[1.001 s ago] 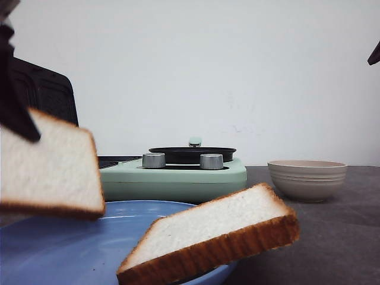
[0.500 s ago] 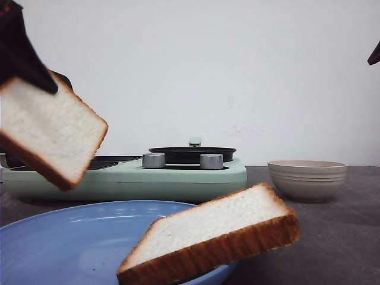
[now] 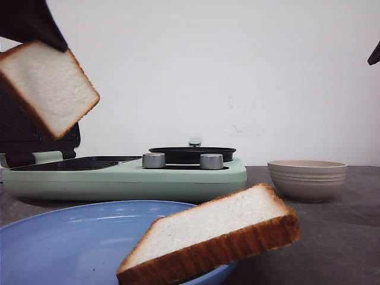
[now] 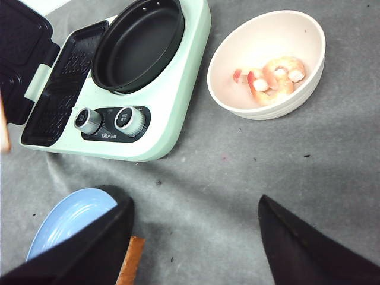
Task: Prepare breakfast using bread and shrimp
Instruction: 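Lift the bread slice with the left gripper toward the toaster plates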
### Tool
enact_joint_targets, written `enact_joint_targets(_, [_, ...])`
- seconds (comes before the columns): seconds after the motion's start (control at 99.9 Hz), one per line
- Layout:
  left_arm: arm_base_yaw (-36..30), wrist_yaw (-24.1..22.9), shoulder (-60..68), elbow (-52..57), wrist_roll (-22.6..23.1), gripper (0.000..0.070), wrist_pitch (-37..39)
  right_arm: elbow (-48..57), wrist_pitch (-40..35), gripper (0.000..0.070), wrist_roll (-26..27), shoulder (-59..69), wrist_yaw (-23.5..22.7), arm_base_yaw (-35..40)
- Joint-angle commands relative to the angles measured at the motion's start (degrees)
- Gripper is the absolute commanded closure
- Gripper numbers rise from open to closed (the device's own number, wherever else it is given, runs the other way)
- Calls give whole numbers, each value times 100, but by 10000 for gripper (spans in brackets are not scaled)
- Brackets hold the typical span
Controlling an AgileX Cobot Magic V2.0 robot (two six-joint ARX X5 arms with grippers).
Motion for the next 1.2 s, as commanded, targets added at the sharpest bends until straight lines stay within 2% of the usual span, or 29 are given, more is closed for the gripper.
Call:
enact_joint_targets(0.0, [-22, -72, 310, 295, 621, 696, 168, 90, 42, 288, -87, 33, -15, -2])
enact_joint_targets(0.21, [-22, -608, 1375, 911, 1845, 696, 802, 90, 42, 288, -127, 33, 0, -2])
enact_joint_targets(0.45, [-22, -763, 2483, 1298, 3324, 696, 1906, 90, -127, 288, -337, 33, 44, -2])
enact_joint_targets(0.59, [-22, -774, 3060, 1504, 3969, 696, 2184, 90, -313, 288, -533, 33, 48, -2])
enact_joint_targets(0.67, [-22, -977, 3373, 1668, 4310, 696, 2240, 90, -407, 288, -579, 33, 50, -2])
enact_joint_targets(0.801, [-22, -1088, 3862, 1996, 4612, 696, 2262, 90, -531, 288, -590, 33, 50, -2])
enact_joint_targets(0.911, [-22, -1231, 4216, 2299, 4666, 696, 2284, 90, -577, 288, -704, 33, 61, -2])
enact_joint_targets(1.191, [-22, -1237, 4833, 2756, 4745, 696, 2264, 90, -595, 288, -702, 33, 66, -2])
